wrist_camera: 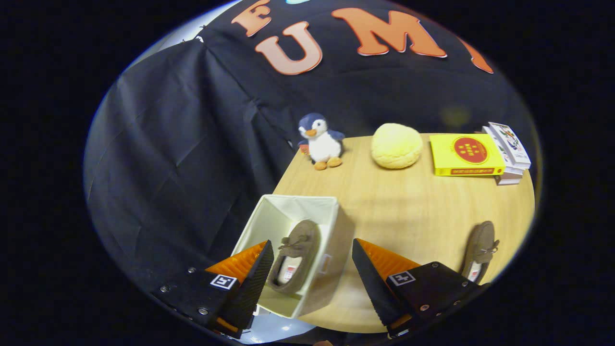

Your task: Open the storage box then place both shoes into the box .Put the left shoe in first, then the right shoe, with the right side of both shoes facing outward in a uniform manner.

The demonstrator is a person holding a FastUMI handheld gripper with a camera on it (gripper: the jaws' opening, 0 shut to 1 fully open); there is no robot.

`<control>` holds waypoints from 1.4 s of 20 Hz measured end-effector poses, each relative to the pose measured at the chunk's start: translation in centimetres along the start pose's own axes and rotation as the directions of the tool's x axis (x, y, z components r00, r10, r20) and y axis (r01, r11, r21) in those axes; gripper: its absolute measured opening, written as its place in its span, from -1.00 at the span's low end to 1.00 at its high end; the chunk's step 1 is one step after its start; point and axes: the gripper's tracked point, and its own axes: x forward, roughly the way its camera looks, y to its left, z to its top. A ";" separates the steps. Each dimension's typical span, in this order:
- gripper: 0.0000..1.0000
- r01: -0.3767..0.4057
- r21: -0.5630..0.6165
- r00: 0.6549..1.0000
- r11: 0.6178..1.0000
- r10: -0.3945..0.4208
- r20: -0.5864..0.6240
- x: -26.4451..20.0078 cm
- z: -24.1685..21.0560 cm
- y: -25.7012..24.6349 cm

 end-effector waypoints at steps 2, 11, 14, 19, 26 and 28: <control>0.96 0.051 0.003 0.997 0.999 -0.051 0.059 -2.0 0.7 -4.2; 0.97 0.286 0.064 0.957 0.956 -0.289 0.035 -6.8 -4.5 -21.0; 0.97 0.328 0.068 0.945 0.942 -0.328 -0.002 -7.0 -7.1 -24.9; 0.91 0.391 0.055 0.919 0.919 -0.386 -0.075 -6.6 -11.7 -30.9; 0.59 0.426 0.019 0.899 0.905 -0.420 -0.126 -3.3 -14.9 -35.2; 0.47 0.436 0.017 0.896 0.900 -0.433 -0.102 -2.4 -14.3 -36.1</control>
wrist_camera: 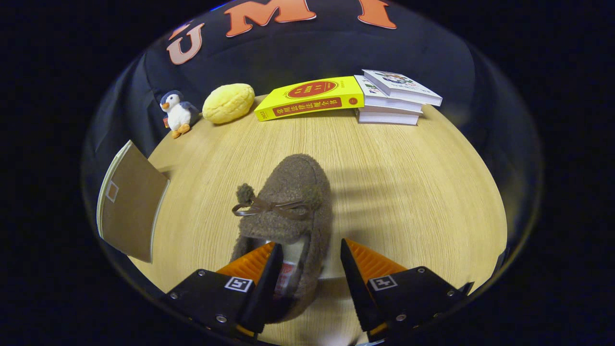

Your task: Open the storage box then place both shoes into the box .Put the left shoe in first, then the right shoe, with the right side of both shoes facing outward in a uniform manner.

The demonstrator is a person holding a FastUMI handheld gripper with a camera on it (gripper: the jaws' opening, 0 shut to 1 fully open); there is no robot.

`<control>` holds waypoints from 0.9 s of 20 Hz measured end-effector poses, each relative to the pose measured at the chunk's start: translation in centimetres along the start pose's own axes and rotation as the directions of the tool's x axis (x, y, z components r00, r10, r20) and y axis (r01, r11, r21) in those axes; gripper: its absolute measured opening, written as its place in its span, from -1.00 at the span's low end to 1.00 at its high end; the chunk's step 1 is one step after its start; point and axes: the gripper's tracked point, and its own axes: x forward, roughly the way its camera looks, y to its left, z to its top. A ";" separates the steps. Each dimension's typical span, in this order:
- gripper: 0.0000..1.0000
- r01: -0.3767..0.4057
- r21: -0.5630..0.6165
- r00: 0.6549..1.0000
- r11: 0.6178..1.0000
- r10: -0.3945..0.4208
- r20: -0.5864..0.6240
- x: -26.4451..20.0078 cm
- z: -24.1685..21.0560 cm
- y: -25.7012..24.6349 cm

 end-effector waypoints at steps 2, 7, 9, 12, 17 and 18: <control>0.24 0.024 0.003 1.000 1.000 -0.024 0.019 1.0 0.7 -0.4; -0.44 0.043 0.070 0.999 0.997 -0.044 0.008 1.7 1.0 -0.5; -0.69 0.076 0.110 0.997 0.991 -0.077 0.003 1.3 1.1 -1.1; -0.90 0.057 0.162 0.998 0.985 -0.061 0.020 -0.9 1.8 0.4; -0.90 0.010 0.107 0.997 0.994 -0.018 0.077 -5.6 5.6 5.4; -0.90 -0.006 0.093 0.996 0.996 -0.002 0.086 -6.4 6.6 6.7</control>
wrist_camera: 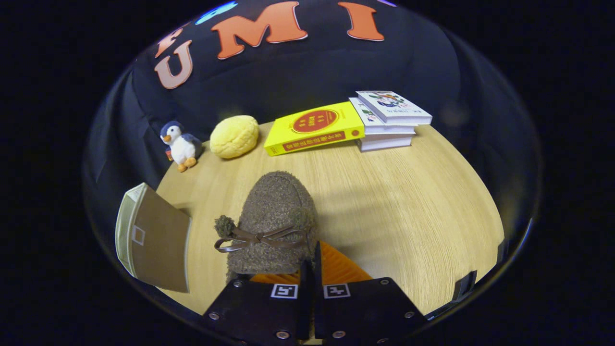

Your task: Open the storage box then place both shoes into the box .Put the left shoe in first, then the right shoe, with the right side of both shoes facing outward in a uniform manner.

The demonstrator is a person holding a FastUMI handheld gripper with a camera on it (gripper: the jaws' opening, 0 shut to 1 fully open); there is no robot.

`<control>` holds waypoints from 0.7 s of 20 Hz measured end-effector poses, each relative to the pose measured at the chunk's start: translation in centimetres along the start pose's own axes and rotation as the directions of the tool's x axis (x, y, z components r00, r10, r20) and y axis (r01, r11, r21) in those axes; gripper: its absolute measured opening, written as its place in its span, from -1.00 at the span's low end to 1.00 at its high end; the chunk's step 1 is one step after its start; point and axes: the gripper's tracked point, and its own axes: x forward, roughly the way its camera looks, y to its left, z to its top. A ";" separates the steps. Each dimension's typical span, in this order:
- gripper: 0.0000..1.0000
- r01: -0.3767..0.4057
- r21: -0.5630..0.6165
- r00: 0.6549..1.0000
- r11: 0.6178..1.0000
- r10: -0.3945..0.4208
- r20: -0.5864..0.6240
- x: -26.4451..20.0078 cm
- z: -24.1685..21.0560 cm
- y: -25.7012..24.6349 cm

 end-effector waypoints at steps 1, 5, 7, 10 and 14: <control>-0.90 -0.022 -0.013 1.000 1.000 0.022 0.006 -0.7 0.8 1.6; -0.90 -0.121 -0.039 0.992 0.992 0.122 0.023 -3.2 3.6 9.0; -0.90 -0.161 -0.063 0.987 0.985 0.162 0.016 -4.3 4.3 12.4; -0.90 -0.238 -0.084 0.971 0.968 0.239 0.004 -5.6 5.0 18.1; -0.90 -0.314 -0.089 0.950 0.945 0.312 -0.035 -6.4 4.9 24.9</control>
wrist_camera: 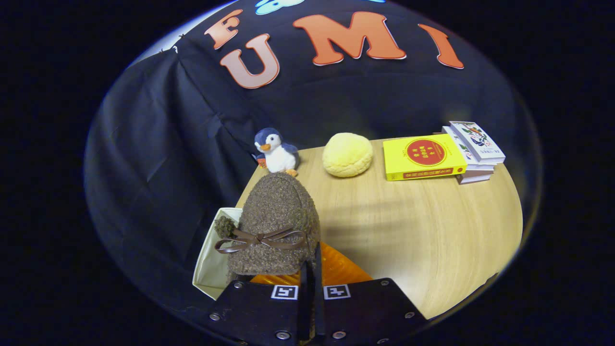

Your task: Open the storage box then place both shoes into the box .Put the left shoe in first, then the right shoe, with the right side of both shoes facing outward in a uniform manner.

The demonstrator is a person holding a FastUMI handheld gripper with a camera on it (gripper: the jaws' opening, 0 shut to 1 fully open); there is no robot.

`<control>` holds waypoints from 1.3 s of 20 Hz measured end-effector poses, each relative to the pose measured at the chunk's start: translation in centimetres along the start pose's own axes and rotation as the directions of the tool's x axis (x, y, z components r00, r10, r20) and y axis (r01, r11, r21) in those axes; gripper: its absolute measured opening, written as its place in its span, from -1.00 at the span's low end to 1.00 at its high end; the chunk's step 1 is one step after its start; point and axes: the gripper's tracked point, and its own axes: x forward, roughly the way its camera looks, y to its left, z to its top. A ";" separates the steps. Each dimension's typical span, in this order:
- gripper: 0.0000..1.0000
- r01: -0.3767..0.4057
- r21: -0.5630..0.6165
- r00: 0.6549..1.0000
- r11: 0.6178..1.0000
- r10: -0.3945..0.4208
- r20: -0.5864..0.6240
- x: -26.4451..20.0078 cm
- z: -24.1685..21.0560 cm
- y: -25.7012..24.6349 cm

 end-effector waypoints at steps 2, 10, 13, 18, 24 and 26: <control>-0.90 -0.008 -0.047 1.000 0.999 0.007 -0.007 0.8 0.0 2.7; -0.90 0.030 -0.086 0.993 0.996 -0.039 -0.110 5.4 -3.2 8.9; -0.90 0.080 -0.111 0.984 0.991 -0.096 -0.148 6.9 -4.5 9.1; -0.56 0.079 -0.106 0.979 0.991 -0.097 -0.180 6.9 -5.8 9.3; -0.03 -0.001 -0.044 0.989 0.999 -0.005 -0.148 4.3 -4.6 9.1; 0.22 0.002 -0.050 0.995 0.999 -0.007 -0.103 3.1 -3.4 7.4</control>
